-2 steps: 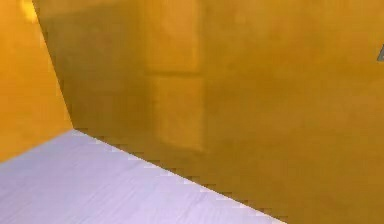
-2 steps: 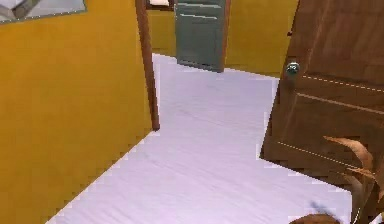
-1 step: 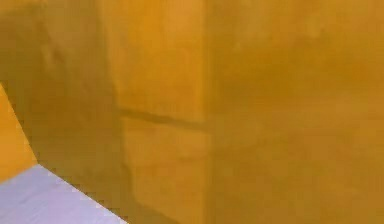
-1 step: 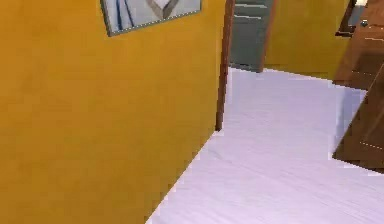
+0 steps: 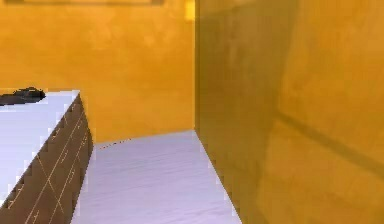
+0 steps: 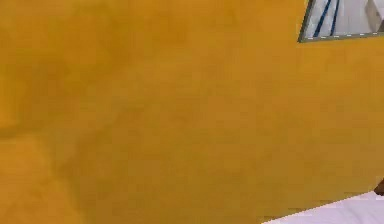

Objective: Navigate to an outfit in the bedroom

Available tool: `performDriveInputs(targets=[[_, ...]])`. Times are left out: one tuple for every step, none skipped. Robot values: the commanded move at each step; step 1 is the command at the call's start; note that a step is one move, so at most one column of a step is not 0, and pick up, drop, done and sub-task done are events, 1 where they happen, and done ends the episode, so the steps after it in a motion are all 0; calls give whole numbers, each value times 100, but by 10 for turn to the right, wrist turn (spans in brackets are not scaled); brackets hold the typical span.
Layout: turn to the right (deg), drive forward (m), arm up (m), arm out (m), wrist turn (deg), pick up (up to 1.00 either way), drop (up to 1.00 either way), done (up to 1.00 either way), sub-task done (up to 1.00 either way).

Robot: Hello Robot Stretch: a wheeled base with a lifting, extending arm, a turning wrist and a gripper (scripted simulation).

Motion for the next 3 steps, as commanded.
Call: performDriveInputs(targets=[[-210, 0, 0, 0, 0, 0, 0, 0, 0], [0, 100, 0, 0, 0, 0, 0, 0, 0], [-60, 0, 0, 0, 0, 0, 0, 0, 0]])
